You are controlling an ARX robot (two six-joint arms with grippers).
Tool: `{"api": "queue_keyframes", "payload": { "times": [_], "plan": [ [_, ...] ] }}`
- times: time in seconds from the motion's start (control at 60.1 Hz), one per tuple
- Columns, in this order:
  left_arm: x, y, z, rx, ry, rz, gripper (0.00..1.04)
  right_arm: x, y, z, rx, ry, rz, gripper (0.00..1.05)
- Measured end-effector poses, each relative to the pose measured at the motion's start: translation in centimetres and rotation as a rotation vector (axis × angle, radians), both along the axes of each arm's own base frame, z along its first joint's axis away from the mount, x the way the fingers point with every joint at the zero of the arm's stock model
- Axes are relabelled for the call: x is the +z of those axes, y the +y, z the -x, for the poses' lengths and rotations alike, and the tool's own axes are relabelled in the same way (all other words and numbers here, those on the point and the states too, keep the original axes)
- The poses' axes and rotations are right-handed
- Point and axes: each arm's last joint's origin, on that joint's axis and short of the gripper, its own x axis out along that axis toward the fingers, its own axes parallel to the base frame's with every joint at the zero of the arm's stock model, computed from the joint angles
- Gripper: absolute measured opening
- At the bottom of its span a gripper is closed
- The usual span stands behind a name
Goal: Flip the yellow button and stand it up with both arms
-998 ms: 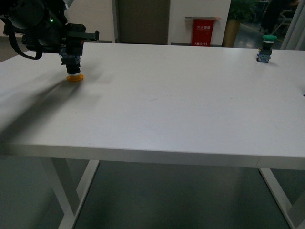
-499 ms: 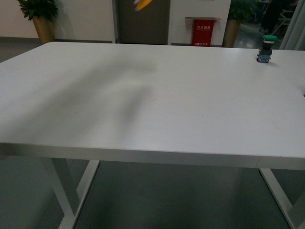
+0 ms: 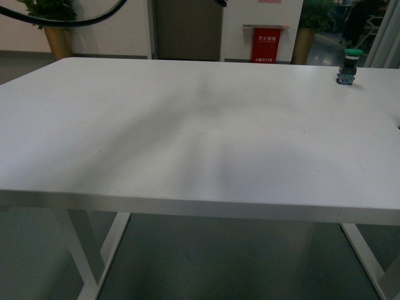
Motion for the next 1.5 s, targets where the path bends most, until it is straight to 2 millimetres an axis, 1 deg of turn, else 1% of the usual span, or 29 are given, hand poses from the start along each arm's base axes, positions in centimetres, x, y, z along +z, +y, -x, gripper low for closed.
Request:
{"api": "queue_keyframes", "payload": {
  "times": [0.15,0.233,0.266,0.299,0.316,0.349,0.399,0.466,0.482,0.499,0.515,0.532,0.549,0.599,0.632,0.648,0.715,0.748,0.765,0.798,0.815,0.848,0.931,0.998,1.081,1.18,1.297,1.363,1.496],
  "plan": [
    [-1.2,-1.1,-0.1,-0.072,0.055,0.051,0.37,0.0,0.0,0.0,0.000,0.000,0.000,0.98],
    [-1.6,-1.2,-0.2,-0.082,0.077,0.070,0.37,0.0,0.0,0.0,0.000,0.003,0.000,0.98],
    [-1.7,-1.2,-0.3,-0.083,0.078,0.077,0.37,0.0,0.0,0.0,0.010,0.066,0.004,0.98],
    [-1.8,-1.2,-0.3,-0.080,0.084,0.079,0.37,0.2,0.1,-0.1,0.024,0.169,0.007,0.98],
    [-1.9,-1.2,-0.3,-0.080,0.088,0.078,0.37,0.4,0.1,-0.2,0.033,0.238,0.005,0.98],
    [-1.9,-1.2,-0.3,-0.079,0.096,0.077,0.37,1.0,0.1,-0.6,0.056,0.312,-0.003,0.98],
    [-2.0,-1.2,-0.3,-0.082,0.096,0.078,0.37,2.7,0.0,-1.7,0.100,0.354,-0.029,0.98],
    [-2.1,-1.3,-0.4,-0.083,0.099,0.077,0.37,5.3,-0.3,-3.0,0.132,0.345,-0.079,0.98],
    [-2.1,-1.3,-0.4,-0.083,0.099,0.077,0.37,6.4,-0.4,-3.6,0.155,0.335,-0.108,0.98],
    [-2.2,-1.3,-0.4,-0.083,0.101,0.077,0.37,7.1,-0.5,-3.9,0.162,0.328,-0.128,0.98],
    [-2.3,-1.3,-0.5,-0.083,0.102,0.076,0.37,8.3,-0.7,-4.5,0.176,0.315,-0.159,0.98],
    [-2.3,-1.3,-0.5,-0.083,0.102,0.076,0.37,8.9,-0.8,-4.7,0.182,0.310,-0.175,0.98],
    [-2.3,-1.4,-0.5,-0.084,0.103,0.076,0.37,10.2,-1.1,-5.3,0.188,0.295,-0.200,0.98],
    [-2.4,-1.4,-0.6,-0.084,0.104,0.076,0.37,12.4,-1.7,-6.4,0.227,0.266,-0.273,0.98],
    [-2.4,-1.5,-0.6,-0.085,0.103,0.076,0.37,14.6,-2.4,-7.5,0.250,0.239,-0.354,0.98],
    [-2.5,-1.6,-0.7,-0.086,0.103,0.077,0.37,15.1,-2.5,-7.8,0.268,0.233,-0.385,0.98],
    [-2.4,-1.8,-0.8,-0.090,0.104,0.077,0.37,18.4,-3.9,-10.1,0.334,0.191,-0.547,0.98],
    [-2.3,-2.0,-0.9,-0.091,0.107,0.077,0.37,19.5,-4.4,-11.1,0.358,0.181,-0.650,0.98],
    [-2.2,-2.0,-0.9,-0.091,0.108,0.077,0.37,19.6,-4.5,-11.4,0.364,0.175,-0.659,0.98],
    [-2.2,-2.1,-1.0,-0.091,0.106,0.080,0.37,20.1,-4.8,-12.3,0.377,0.168,-0.757,0.98],
    [-2.2,-2.1,-1.0,-0.091,0.106,0.081,0.37,20.2,-4.9,-12.5,0.381,0.165,-0.766,0.98],
    [-2.2,-2.2,-1.0,-0.090,0.106,0.082,0.37,20.2,-5.1,-13.3,0.390,0.176,-0.865,0.98],
    [-2.3,-2.4,-1.0,-0.094,0.109,0.083,0.37,19.6,-5.2,-15.0,0.394,0.212,-1.028,0.98],
    [-2.3,-2.5,-1.2,-0.095,0.111,0.088,0.37,18.7,-4.9,-16.6,0.407,0.252,-1.136,0.98],
    [-2.4,-2.7,-1.4,-0.094,0.115,0.097,0.37,17.5,-4.1,-18.3,0.394,0.290,-1.222,0.98],
    [-2.5,-2.9,-1.4,-0.092,0.121,0.101,0.37,16.7,-2.8,-19.8,0.421,0.281,-1.283,0.98],
    [-2.4,-2.9,-1.3,-0.076,0.119,0.130,0.37,16.5,-1.0,-21.0,0.439,0.234,-1.310,0.98],
    [-2.5,-3.0,-1.3,-0.080,0.125,0.129,0.37,16.0,0.2,-21.7,0.439,0.253,-1.314,0.98],
    [-2.9,-3.5,-1.0,-0.092,0.141,0.124,0.37,14.6,2.6,-23.8,0.426,0.291,-1.309,0.98]
  ]
}}
